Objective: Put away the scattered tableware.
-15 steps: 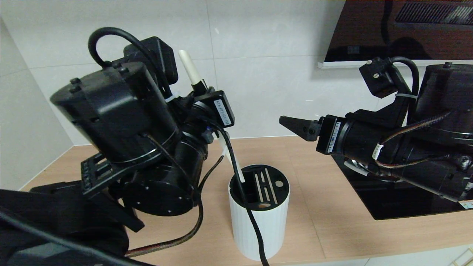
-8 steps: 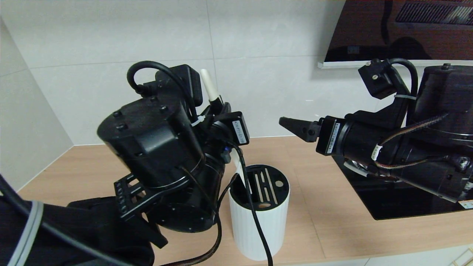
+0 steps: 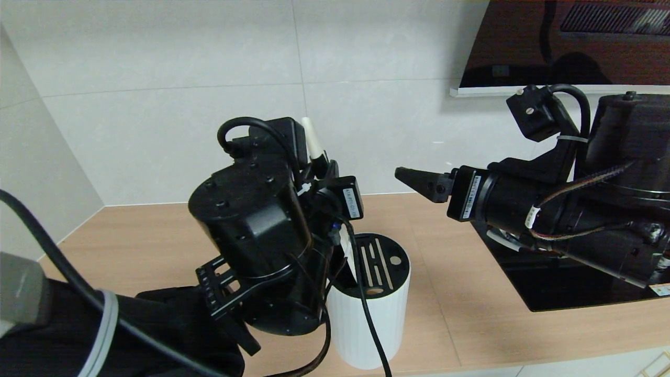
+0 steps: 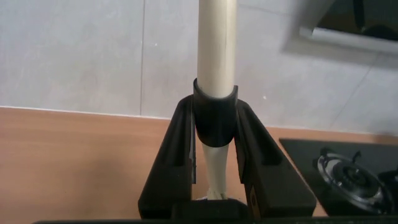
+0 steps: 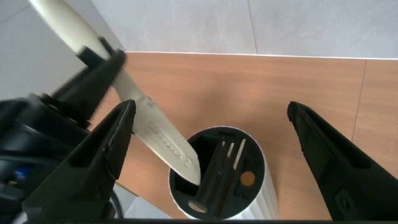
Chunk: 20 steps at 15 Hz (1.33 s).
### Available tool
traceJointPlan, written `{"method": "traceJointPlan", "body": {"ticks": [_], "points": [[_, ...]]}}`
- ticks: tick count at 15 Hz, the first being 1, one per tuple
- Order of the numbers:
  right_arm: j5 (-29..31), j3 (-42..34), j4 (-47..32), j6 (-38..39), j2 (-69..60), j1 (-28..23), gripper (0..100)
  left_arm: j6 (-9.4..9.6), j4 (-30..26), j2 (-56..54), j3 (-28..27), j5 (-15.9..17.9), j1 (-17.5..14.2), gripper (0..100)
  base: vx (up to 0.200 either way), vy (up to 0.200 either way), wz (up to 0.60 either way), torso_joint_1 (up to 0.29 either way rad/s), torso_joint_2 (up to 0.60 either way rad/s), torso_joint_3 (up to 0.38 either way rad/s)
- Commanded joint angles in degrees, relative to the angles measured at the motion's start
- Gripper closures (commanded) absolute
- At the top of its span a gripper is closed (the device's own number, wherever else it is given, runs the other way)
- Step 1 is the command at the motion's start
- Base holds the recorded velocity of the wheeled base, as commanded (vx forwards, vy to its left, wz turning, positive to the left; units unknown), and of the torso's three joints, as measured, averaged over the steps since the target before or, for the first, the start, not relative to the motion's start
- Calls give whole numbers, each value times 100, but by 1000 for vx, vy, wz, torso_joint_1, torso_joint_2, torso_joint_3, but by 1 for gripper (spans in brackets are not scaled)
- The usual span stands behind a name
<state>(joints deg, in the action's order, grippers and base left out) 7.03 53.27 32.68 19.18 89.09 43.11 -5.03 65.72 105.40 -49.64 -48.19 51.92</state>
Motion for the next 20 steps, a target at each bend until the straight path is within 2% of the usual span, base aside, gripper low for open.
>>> {"method": "traceJointPlan", "body": {"ticks": [1, 4, 7, 11, 17, 20], "points": [[0, -1, 10, -2, 12, 5, 0, -6, 2, 77, 77, 55, 11, 100, 0, 0, 0, 0, 0, 0], [0, -1, 1, -2, 21, 5, 0, -15, 2, 130, 227, 143, 73, 100, 0, 0, 0, 0, 0, 0], [0, -10, 1, -2, 21, 5, 0, 11, 310, 323, 235, 161, 117, 100, 0, 0, 0, 0, 0, 0], [0, -10, 1, -2, 21, 5, 0, 143, 574, 578, 402, 170, 125, 100, 0, 0, 0, 0, 0, 0], [0, -19, 1, -2, 38, 5, 0, 126, 582, 824, 569, 161, 161, 100, 0, 0, 0, 0, 0, 0], [0, -19, 1, -2, 47, 5, 0, 134, 767, 974, 569, 170, 169, 100, 0, 0, 0, 0, 0, 0]]}}
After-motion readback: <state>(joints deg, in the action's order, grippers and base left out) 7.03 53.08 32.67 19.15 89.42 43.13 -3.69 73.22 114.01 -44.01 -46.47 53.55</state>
